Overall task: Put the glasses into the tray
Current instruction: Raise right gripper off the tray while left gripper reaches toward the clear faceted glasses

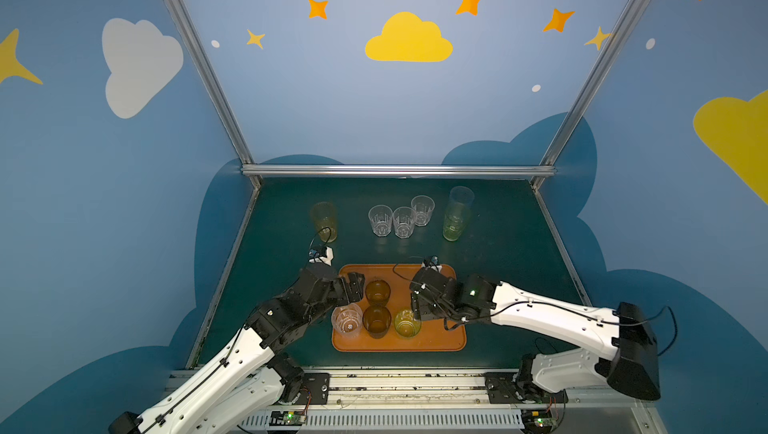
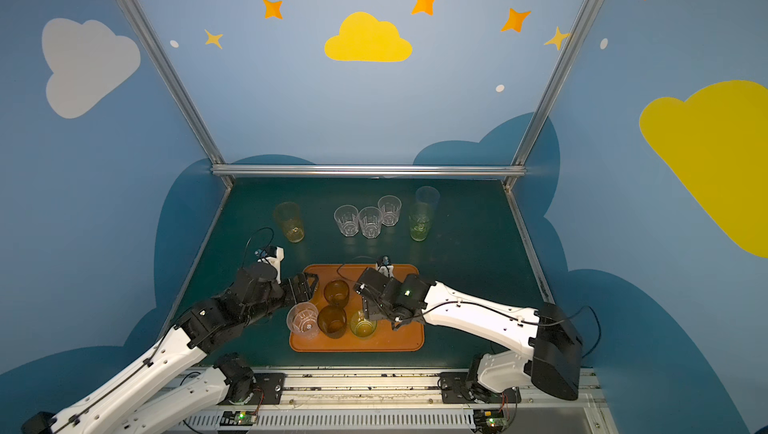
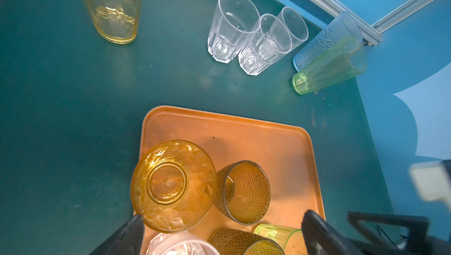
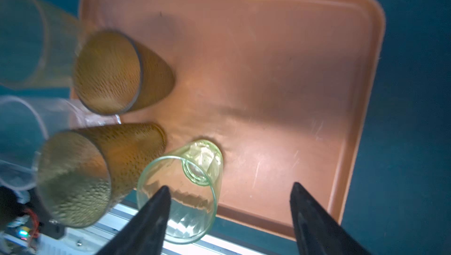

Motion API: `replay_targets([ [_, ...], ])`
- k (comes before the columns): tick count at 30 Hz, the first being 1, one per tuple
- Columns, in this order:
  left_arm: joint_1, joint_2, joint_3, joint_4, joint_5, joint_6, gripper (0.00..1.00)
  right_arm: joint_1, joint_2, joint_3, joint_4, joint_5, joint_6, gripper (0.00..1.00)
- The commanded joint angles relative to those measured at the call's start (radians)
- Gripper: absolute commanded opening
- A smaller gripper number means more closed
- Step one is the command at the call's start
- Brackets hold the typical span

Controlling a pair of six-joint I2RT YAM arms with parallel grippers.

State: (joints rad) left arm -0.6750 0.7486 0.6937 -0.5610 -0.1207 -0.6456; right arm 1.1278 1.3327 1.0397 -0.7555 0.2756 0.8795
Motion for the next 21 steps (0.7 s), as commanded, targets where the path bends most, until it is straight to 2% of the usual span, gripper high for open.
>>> replay_targets([
  [1,0.004,0.006,0.053,-0.042,-0.054,0.023,1.00,-0.063,-0.032,0.005,0.024,0.019,-0.062,0.81],
  [5,0.006,0.030,0.098,-0.066,-0.097,0.019,1.00,-0.165,-0.042,0.031,0.052,-0.025,-0.141,0.83],
  [11,0.008,0.099,0.143,-0.038,-0.100,-0.019,1.00,-0.264,-0.013,0.053,0.127,-0.051,-0.238,0.84],
  [14,0.008,0.148,0.164,-0.025,-0.113,-0.020,1.00,-0.294,0.003,0.056,0.157,-0.108,-0.263,0.84],
  [21,0.026,0.254,0.220,0.004,-0.112,0.002,1.00,-0.327,-0.034,0.005,0.185,-0.154,-0.264,0.85],
])
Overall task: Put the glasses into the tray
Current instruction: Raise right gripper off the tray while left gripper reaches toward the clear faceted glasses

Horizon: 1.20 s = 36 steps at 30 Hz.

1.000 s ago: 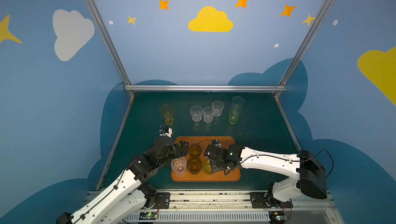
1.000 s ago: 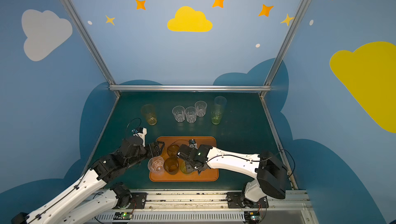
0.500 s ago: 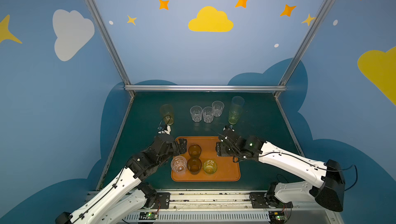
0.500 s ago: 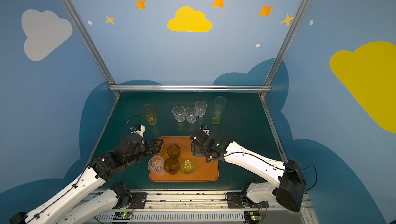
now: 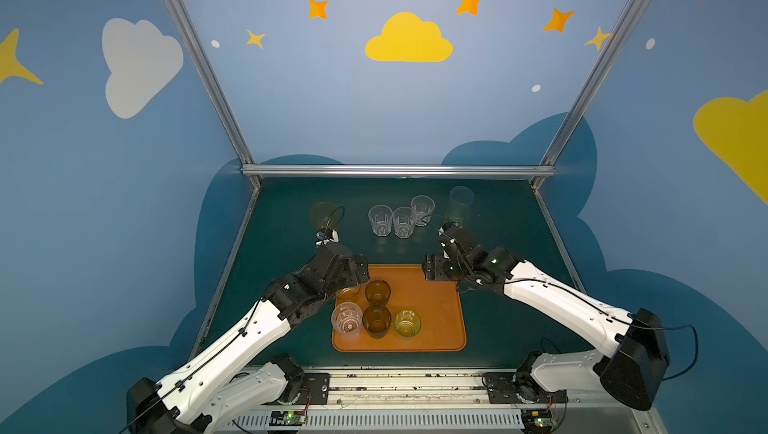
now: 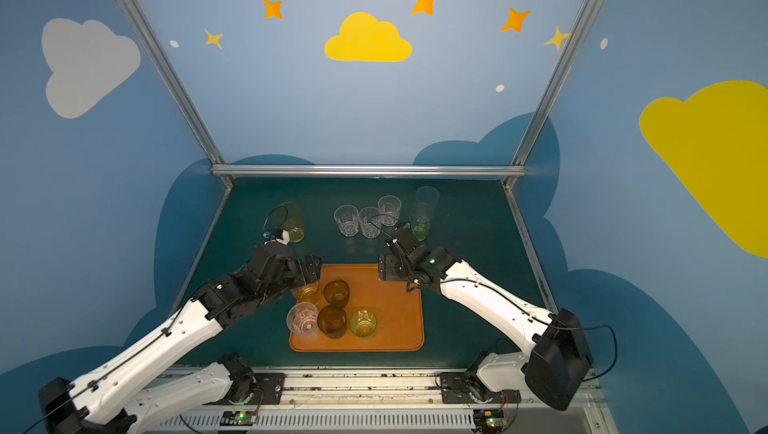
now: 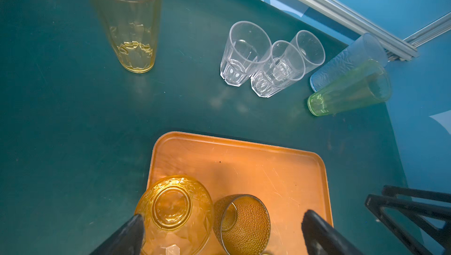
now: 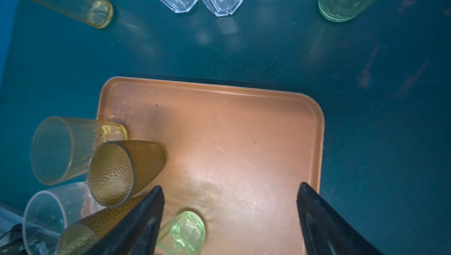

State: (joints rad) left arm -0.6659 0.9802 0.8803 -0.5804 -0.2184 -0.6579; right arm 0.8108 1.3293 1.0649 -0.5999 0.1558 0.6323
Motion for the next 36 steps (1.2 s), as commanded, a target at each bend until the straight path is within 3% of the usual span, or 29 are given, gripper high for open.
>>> replay_targets([
  [1,0.028,0.039,0.040,0.031,-0.003,0.013,1.00,-0.012,-0.043,-0.030,0.032,-0.030,-0.014,0.85],
  [8,0.113,0.155,0.087,0.094,0.106,0.013,1.00,-0.027,-0.150,-0.120,0.058,-0.045,0.001,0.85],
  [26,0.176,0.567,0.359,0.116,0.171,0.032,1.00,-0.068,-0.304,-0.251,0.099,-0.130,0.018,0.85],
  [31,0.182,0.683,0.455,0.079,0.139,0.067,0.99,-0.070,-0.373,-0.289,0.105,-0.144,0.018,0.85],
  [36,0.187,0.753,0.513,0.053,0.059,0.082,0.90,-0.070,-0.441,-0.331,0.105,-0.147,0.024,0.85],
])
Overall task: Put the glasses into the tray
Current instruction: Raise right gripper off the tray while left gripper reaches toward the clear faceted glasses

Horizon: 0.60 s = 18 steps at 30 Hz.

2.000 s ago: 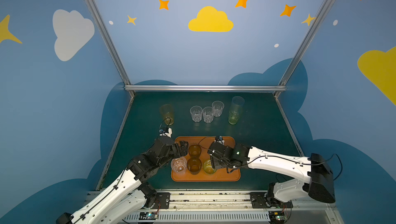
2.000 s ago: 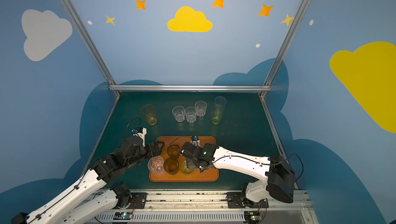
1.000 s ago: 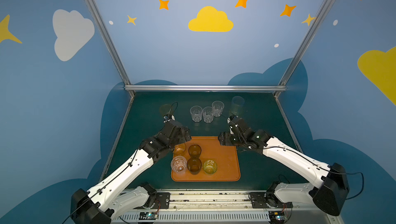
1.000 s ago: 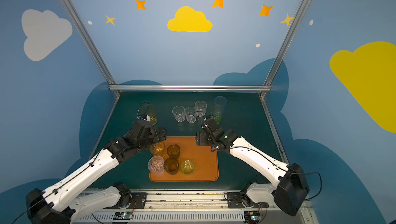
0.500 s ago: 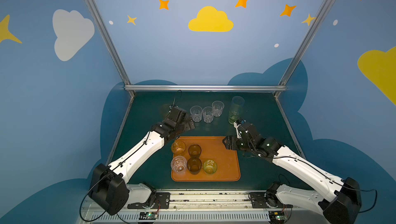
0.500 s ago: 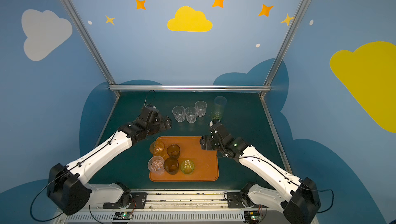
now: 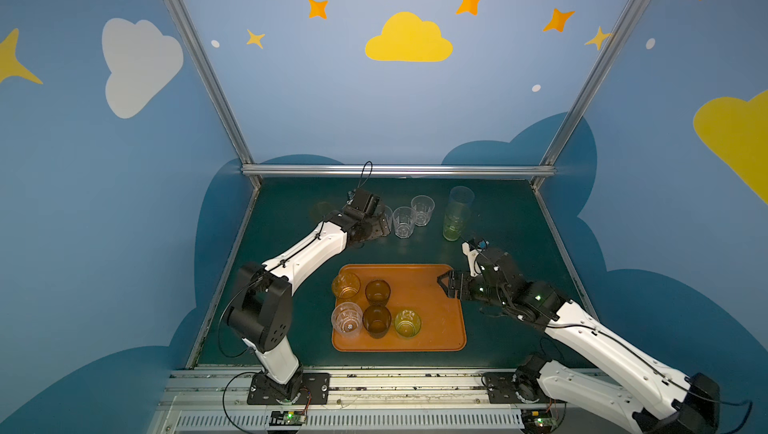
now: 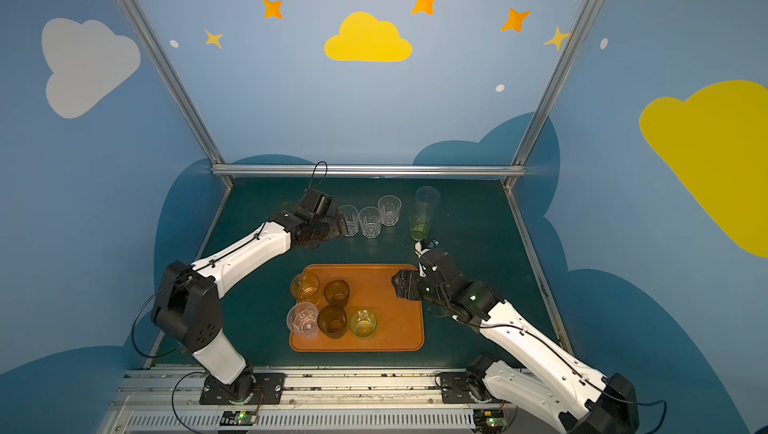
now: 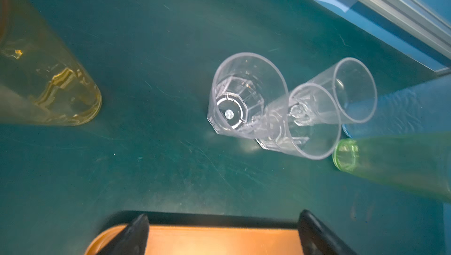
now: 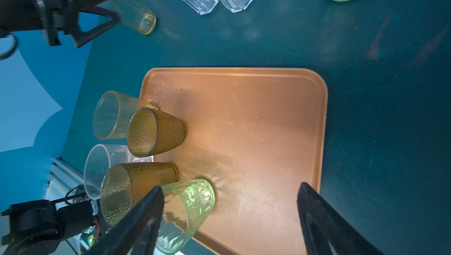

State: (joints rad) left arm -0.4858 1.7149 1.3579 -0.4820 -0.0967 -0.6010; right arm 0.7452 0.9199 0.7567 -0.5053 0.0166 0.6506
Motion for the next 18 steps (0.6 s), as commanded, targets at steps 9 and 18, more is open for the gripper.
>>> replay_targets([
  [9,0.017,0.057,0.066,-0.036,-0.102,0.058,0.62,-0.010,-0.070,-0.045,0.017,0.003,0.021,0.85],
  [18,0.038,0.080,0.081,-0.042,-0.127,0.055,0.58,-0.024,-0.085,-0.075,0.034,-0.023,0.036,0.85],
])
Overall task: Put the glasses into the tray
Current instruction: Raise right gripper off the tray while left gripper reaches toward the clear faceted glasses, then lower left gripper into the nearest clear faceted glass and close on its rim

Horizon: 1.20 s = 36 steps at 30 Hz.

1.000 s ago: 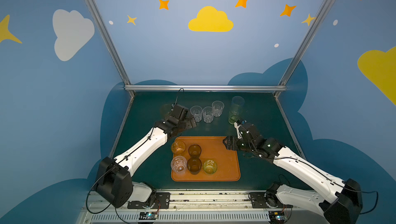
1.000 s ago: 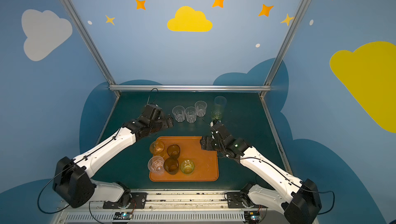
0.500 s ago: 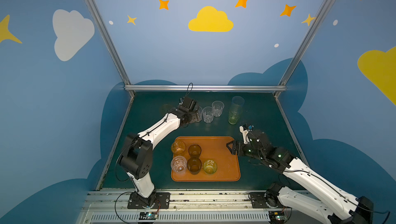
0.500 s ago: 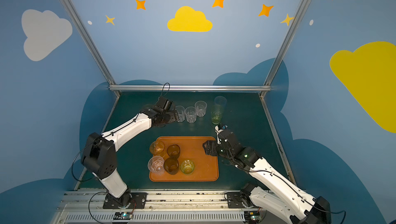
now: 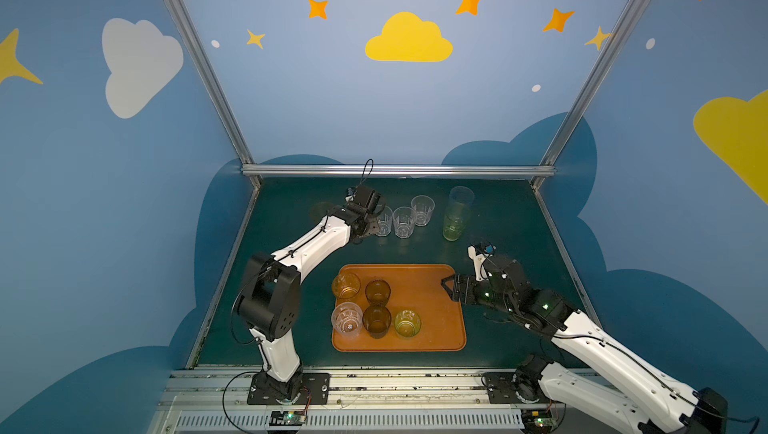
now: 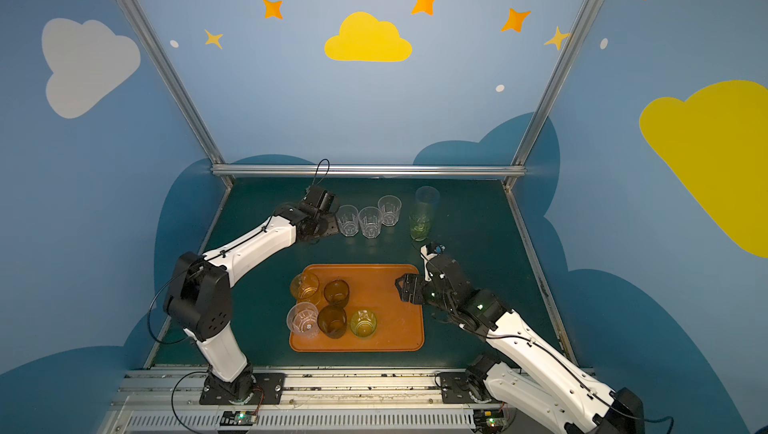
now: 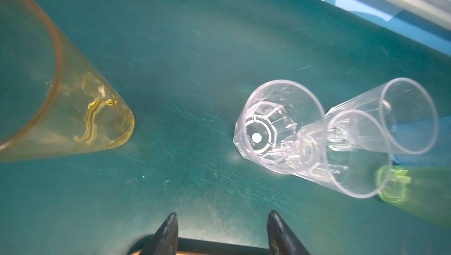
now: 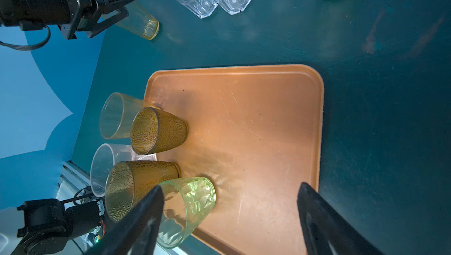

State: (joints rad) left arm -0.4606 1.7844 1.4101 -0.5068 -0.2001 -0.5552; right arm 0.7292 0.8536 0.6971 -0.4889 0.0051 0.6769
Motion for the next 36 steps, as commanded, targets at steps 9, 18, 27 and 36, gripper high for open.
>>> replay_targets([
  [9,0.040,0.043,0.059,-0.033,-0.015,0.008,0.57,-0.034,-0.011,-0.016,0.053,-0.077,0.027,0.85],
  [18,0.059,0.077,0.078,-0.035,0.017,0.009,0.51,-0.047,0.010,-0.011,0.064,-0.109,0.041,0.85],
  [27,0.065,0.130,0.124,-0.029,0.086,-0.006,0.49,-0.055,0.008,-0.020,0.064,-0.112,0.048,0.85],
  [36,0.065,0.122,0.123,0.007,0.132,-0.026,0.48,-0.062,0.021,-0.021,0.070,-0.117,0.053,0.85],
])
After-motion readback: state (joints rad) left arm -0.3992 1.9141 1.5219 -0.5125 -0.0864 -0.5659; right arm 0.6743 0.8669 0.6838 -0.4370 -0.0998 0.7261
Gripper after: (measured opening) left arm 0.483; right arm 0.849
